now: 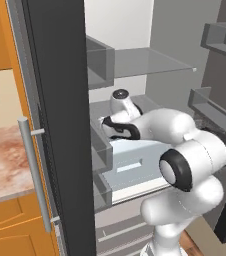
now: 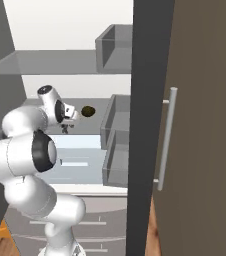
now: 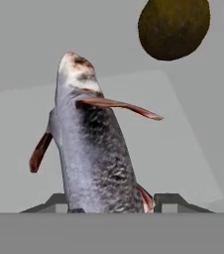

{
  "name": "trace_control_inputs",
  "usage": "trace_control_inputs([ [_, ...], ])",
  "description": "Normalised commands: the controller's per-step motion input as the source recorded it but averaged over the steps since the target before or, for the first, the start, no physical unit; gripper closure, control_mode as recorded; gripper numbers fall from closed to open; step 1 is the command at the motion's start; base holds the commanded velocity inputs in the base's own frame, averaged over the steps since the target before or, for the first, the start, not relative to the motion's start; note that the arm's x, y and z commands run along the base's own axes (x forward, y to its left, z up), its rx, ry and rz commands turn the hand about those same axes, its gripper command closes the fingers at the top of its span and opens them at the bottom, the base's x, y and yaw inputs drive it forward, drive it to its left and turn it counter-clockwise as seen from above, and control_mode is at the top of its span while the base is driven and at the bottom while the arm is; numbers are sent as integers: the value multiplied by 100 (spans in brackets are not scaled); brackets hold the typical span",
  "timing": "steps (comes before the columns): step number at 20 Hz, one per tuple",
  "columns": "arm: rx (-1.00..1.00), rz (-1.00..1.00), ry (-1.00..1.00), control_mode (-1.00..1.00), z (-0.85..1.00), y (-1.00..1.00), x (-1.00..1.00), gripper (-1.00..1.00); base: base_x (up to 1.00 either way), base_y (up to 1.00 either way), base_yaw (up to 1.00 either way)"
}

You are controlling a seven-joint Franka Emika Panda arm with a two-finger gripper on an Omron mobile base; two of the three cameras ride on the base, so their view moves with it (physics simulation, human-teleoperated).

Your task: Place one avocado and one fish in each tupperware on the nearby counter, to pack two identical lunches.

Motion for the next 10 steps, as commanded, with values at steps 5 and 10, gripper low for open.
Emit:
trace_control_inputs([
  [5, 3, 0, -30, -100, 92, -6, -100, 100, 0, 0, 0],
  [10, 15, 0, -24, -100, 34, -32, -74, 100, 0, 0, 0],
])
